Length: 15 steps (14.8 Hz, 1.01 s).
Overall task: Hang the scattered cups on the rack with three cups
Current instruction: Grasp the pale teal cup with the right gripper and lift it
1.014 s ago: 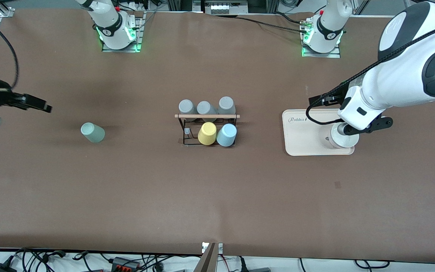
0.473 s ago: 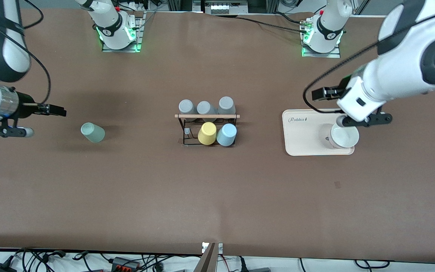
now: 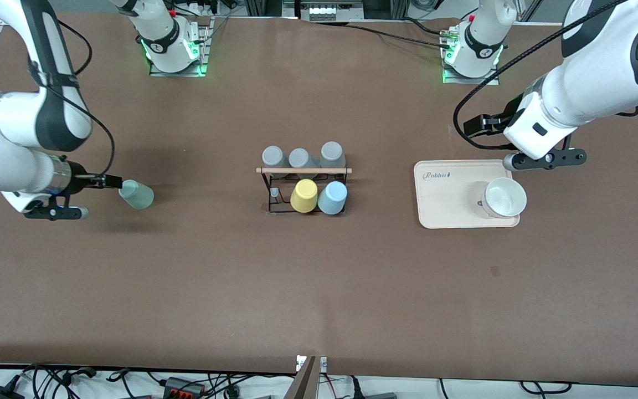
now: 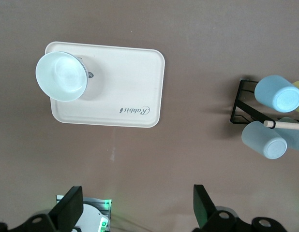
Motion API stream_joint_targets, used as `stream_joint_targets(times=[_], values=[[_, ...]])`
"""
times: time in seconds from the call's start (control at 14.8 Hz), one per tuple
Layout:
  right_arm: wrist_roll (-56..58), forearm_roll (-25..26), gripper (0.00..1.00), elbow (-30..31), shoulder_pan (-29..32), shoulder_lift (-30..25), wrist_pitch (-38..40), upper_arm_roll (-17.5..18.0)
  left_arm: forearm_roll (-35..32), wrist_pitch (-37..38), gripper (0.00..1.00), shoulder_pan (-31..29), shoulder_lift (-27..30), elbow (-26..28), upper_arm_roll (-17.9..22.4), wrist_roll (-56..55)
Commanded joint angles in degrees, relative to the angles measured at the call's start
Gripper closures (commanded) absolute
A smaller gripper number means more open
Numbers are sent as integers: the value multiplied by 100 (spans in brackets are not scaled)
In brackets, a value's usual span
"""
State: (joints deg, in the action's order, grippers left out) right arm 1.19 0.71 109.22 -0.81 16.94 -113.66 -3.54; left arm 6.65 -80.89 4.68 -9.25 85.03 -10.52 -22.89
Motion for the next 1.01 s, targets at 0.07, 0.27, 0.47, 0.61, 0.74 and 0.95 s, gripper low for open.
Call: stream_joint_targets(times=[0.07, 0.27, 0.47, 0.61, 0.74, 0.95], values=[[39, 149, 0, 661, -16, -174, -700, -16, -102, 143, 0, -282, -103, -285, 15, 127], [39, 438, 0, 1004, -25, -165, -1245, -7, -102, 178, 0, -336, -165, -347, 15, 110], [-22, 430, 0, 1004, -16, 28, -1544, 2, -146, 284, 0, -353, 2, -347, -20, 153], [-49, 395, 0, 1005, 1, 195, -1730, 2, -155, 319, 0, -423, 37, -312, -3, 180], [-49, 342, 0, 1013, -7, 257, -1783, 2, -146, 206, 0, -476, 239, -50, -11, 180], [-66, 307, 0, 1031, -7, 301, -1800, 37, -146, -242, 0, -494, 687, 592, -38, 180]])
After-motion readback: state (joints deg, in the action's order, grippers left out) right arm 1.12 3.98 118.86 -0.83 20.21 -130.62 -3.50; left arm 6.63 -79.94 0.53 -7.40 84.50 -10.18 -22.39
